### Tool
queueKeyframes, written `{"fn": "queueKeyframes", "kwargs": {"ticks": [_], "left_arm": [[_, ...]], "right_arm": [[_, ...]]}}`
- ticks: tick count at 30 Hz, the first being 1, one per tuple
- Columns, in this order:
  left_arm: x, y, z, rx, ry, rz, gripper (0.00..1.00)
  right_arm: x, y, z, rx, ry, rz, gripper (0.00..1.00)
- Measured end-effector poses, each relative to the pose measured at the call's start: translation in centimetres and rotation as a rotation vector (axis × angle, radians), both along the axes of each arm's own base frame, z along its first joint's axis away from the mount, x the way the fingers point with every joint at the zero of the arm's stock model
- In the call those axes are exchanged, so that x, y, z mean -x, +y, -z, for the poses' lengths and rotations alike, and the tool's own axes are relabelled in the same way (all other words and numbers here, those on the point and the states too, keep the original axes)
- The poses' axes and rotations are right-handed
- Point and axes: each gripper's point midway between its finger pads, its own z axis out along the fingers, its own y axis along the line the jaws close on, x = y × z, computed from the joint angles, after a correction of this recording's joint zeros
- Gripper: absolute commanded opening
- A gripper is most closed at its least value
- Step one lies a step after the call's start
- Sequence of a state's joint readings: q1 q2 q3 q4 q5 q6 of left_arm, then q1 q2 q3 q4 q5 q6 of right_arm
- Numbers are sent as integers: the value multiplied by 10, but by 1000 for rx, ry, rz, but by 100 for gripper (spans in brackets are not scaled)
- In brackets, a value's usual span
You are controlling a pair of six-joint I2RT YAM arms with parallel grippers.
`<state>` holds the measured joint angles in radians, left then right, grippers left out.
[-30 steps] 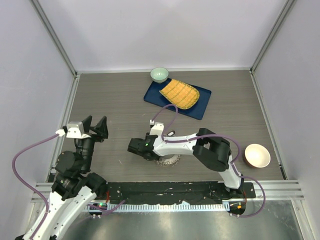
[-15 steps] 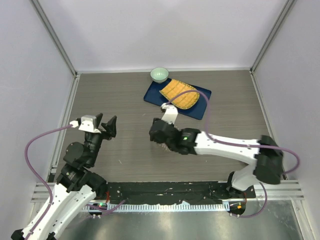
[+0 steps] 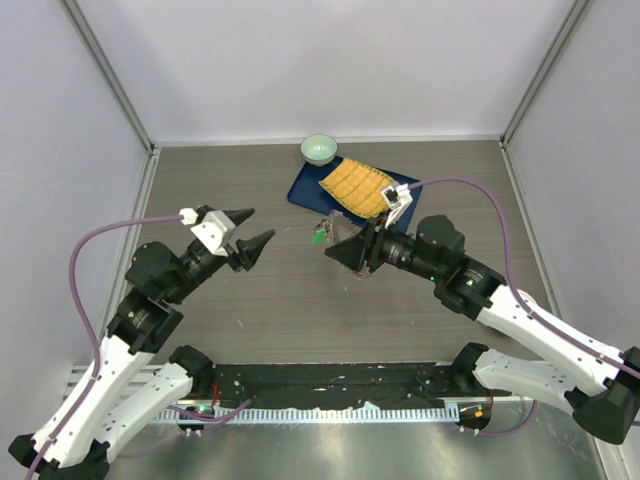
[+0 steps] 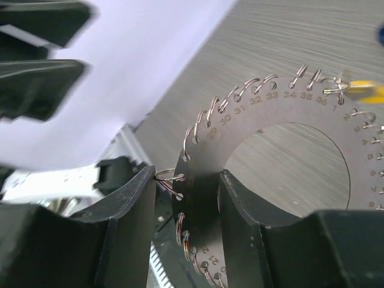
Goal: Remove the keys from the keyring
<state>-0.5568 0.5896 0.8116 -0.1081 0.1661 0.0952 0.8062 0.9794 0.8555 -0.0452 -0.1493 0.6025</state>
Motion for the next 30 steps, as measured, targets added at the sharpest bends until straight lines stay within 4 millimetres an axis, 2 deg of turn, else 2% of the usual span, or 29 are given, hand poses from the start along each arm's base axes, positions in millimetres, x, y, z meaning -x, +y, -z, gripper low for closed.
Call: {"fn": "queueKeyframes", "kwargs": {"ticks": [4,7,10,15,21,26,30], "left_arm": [[12,-31,0,-86,-17,199,59],[22,-47,-8,-150,-39,325,60],[29,-59,-18,-198,-71,430,60],[49,-76,-17,-223,-73,616,59],[63,-83,-16,-241,-70,729,58],[70,-81,-18,-241,-74,743,62],[78,-70,-26,-193,-85,679,59]], "right_arm": [[37,1,-37,-85,-88,-176,10],[57,0,-54,-124,-122,-267,9],[72,0,-68,-156,-149,-340,9],[88,1,-90,-237,-165,-422,9],[107,3,-114,-349,-164,-526,9],[111,4,-114,-386,-135,-543,9],[110,4,-111,-398,-106,-535,9]]}}
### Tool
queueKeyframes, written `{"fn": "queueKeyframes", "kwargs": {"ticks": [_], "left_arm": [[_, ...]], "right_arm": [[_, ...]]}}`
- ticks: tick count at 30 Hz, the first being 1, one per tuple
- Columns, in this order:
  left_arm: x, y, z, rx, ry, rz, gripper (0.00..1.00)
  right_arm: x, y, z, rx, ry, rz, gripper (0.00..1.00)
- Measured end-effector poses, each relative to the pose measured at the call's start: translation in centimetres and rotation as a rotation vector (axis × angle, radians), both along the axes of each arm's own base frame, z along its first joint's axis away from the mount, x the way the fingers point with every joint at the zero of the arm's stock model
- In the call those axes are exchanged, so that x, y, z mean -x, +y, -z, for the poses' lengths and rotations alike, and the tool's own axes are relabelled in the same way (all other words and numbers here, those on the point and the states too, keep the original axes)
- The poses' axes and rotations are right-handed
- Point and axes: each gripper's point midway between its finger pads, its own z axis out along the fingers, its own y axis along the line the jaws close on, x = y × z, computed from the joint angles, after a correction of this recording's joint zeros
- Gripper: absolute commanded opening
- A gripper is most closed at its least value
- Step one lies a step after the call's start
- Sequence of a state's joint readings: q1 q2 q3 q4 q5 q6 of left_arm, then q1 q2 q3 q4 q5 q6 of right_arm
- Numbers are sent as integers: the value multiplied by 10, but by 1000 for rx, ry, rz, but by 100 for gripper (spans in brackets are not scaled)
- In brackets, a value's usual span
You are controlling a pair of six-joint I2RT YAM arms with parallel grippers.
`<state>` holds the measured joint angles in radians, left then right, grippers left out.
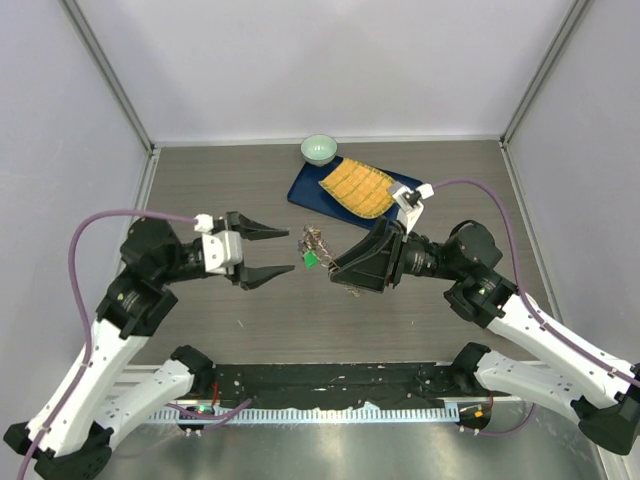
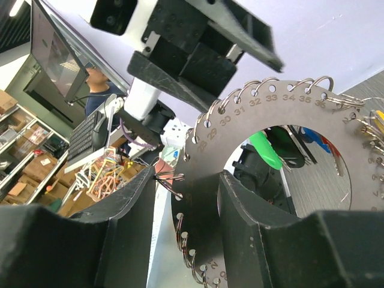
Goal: Remove the keys from the keyring
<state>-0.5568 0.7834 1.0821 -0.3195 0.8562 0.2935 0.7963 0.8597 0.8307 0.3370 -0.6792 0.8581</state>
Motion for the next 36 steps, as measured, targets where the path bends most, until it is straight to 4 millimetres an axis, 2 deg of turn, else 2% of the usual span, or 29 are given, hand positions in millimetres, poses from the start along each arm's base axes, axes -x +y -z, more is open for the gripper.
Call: {"fn": "queueKeyframes", "kwargs": {"ticks": [5,9,21,26,36], "left_arm": [[20,14,-20,100,0,-29,51],[29,13,-36,173,57,-5,50],[-2,-9,-13,225,336,-54,47],[0,-16,-12,247,361,-49,47],[3,-27,-12,265,368,-48,40]], "right_arm": [[-3,0,-4,-17,16,17,9],[-5,-1,-10,-43,16,31,9],[-12,1,-16,-78,25,57,9],[-15,1,-16,-80,27,72,9],[-21,1,-15,-76,23,104,9]]}}
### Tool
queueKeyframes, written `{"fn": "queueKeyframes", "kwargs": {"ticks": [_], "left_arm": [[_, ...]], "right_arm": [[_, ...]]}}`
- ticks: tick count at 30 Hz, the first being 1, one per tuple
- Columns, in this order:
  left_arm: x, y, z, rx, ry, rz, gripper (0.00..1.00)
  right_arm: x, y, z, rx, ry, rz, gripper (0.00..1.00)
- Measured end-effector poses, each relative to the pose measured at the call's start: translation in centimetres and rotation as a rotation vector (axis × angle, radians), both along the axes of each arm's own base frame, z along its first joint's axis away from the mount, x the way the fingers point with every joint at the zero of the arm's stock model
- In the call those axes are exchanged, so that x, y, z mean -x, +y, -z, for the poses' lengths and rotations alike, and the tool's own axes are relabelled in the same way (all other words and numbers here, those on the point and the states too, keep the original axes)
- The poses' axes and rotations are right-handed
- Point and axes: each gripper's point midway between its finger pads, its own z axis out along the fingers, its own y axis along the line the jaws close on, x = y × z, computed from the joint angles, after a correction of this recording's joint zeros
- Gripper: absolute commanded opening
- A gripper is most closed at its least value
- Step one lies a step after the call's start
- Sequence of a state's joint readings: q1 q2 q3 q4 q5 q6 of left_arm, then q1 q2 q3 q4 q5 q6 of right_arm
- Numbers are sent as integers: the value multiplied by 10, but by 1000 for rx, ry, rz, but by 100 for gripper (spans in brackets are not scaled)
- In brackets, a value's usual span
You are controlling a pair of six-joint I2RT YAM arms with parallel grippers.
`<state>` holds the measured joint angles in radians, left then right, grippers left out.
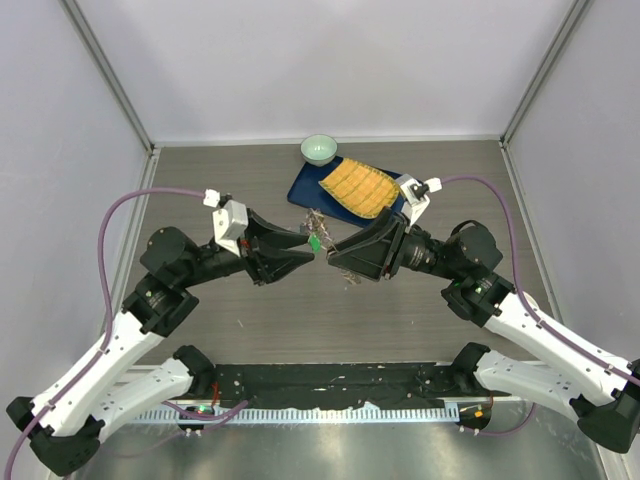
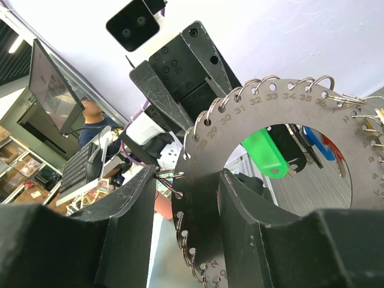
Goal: Remove the keys from the keyring
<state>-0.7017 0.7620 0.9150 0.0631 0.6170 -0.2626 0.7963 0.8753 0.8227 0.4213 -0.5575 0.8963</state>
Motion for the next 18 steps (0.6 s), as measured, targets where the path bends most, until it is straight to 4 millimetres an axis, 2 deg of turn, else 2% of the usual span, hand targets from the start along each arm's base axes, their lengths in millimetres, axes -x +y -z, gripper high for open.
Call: {"fn": "queueKeyframes", "kwargs": {"ticks": [3,6,18], "left_arm": [[-3,-2,3,-3,12,-14,39],[-9,-4,7,-10,28,-37,44],[-23,-6,11,-10,56,-123,39]], "right_arm": [[-2,0,0,0,1,10,9],[-3,0,1,1,4,18,9],[-10,1,8,25,27,46,10]]}}
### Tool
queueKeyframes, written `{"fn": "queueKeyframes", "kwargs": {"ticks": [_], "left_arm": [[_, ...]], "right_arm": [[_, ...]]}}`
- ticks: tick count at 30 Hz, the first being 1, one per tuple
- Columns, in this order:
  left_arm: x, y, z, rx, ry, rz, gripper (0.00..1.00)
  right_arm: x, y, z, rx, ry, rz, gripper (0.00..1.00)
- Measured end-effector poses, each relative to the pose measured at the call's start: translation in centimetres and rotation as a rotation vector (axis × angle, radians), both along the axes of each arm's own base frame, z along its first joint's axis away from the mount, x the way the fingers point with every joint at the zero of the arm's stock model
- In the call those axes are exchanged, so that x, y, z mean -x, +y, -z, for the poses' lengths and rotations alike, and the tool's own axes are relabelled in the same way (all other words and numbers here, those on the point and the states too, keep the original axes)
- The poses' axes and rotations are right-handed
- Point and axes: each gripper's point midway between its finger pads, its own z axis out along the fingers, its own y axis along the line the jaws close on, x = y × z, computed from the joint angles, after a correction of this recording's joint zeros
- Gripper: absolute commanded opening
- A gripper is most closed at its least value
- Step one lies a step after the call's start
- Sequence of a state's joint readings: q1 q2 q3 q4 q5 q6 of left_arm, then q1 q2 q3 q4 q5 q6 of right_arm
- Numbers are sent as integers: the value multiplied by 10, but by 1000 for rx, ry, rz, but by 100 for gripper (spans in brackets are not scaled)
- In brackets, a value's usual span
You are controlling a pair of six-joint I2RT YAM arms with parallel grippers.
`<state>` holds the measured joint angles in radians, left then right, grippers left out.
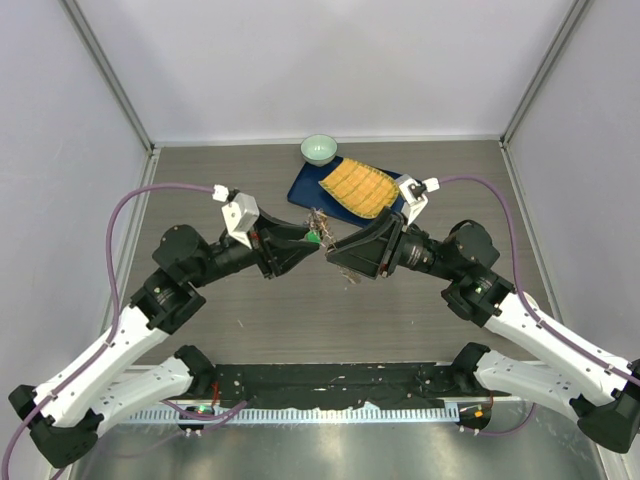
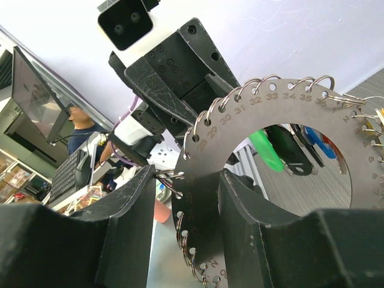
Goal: Remove the keys from the keyring
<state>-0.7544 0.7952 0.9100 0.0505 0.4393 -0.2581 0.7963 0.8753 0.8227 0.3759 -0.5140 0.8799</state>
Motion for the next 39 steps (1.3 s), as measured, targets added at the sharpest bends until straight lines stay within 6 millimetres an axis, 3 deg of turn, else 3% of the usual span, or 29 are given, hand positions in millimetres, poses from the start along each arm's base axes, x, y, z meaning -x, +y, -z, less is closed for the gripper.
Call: {"fn": "queueKeyframes", "kwargs": {"ticks": [4,7,10,11,20,28,33,39], "left_arm": [[-2,-4,4,-10,8,-2,38],[-3,-6,6,-16,12,0,31],[-4,-7,7,-19,11,-1,4],[-5,-7,8,-21,9,-3,0],[0,-1,6,-37,-21,-11,0],[6,12,-6,-80,-21,-40,0],[6,12,3,-108,7,-36,0],[6,11,8,-123,20,-31,0]], "right_arm": [[-2,0,2,6,3,8,9],[-2,0,2,6,3,10,9],[-2,0,2,6,3,12,9],[-2,0,2,6,4,13,9],[-3,-4,10,1,-3,39,24],[-6,-3,19,28,-39,55,51],[-14,-4,36,102,-50,96,68],[-28,-13,63,272,-52,188,75]]}}
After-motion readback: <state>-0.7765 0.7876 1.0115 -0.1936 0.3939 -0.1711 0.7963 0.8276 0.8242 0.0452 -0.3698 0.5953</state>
